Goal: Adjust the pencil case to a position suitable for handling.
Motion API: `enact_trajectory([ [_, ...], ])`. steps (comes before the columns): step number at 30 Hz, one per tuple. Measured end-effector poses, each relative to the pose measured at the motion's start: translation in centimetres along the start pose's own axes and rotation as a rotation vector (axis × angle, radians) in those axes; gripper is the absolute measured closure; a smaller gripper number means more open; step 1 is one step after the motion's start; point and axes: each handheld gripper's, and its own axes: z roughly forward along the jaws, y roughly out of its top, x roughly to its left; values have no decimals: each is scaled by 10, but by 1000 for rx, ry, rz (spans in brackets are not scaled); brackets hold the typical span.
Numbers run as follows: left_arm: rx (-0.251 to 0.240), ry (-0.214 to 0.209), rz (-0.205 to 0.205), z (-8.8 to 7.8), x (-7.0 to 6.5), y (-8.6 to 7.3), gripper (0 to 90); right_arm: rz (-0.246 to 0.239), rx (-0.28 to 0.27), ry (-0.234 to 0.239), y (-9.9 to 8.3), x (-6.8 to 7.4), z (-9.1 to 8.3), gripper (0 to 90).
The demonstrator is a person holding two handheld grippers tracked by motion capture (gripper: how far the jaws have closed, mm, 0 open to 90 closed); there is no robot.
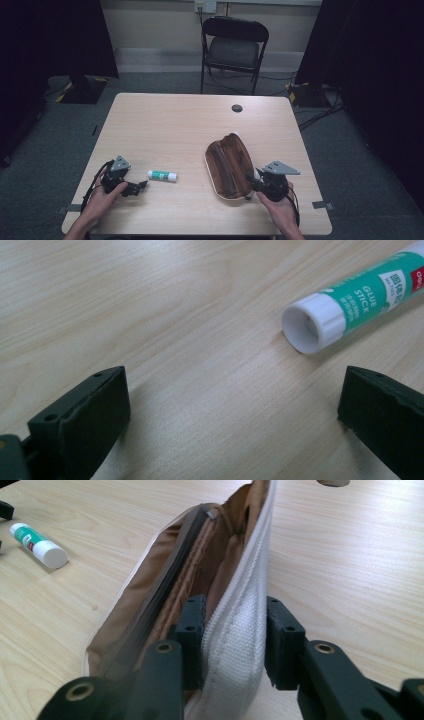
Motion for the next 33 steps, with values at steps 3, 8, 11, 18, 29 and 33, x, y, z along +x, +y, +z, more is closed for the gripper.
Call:
enact_trajectory([
  [3, -4, -1, -4, 0, 0, 0, 0, -2, -1, 11, 0, -1, 0, 684],
  [8, 1, 0, 0, 0, 0, 0, 0, -16, -4, 33, 1, -2, 0, 723],
  [11, 1, 2, 1, 0, 0, 0, 0, -24, -3, 49, 1, -3, -1, 759],
  [18, -3, 0, -2, 0, 0, 0, 0, -52, 2, 103, 2, -2, -1, 795],
  [29, -4, -1, -5, 0, 0, 0, 0, -74, 8, 145, 3, -2, -1, 796],
  [33, -1, 0, -2, 0, 0, 0, 0, -72, 8, 120, 1, 2, -3, 702],
])
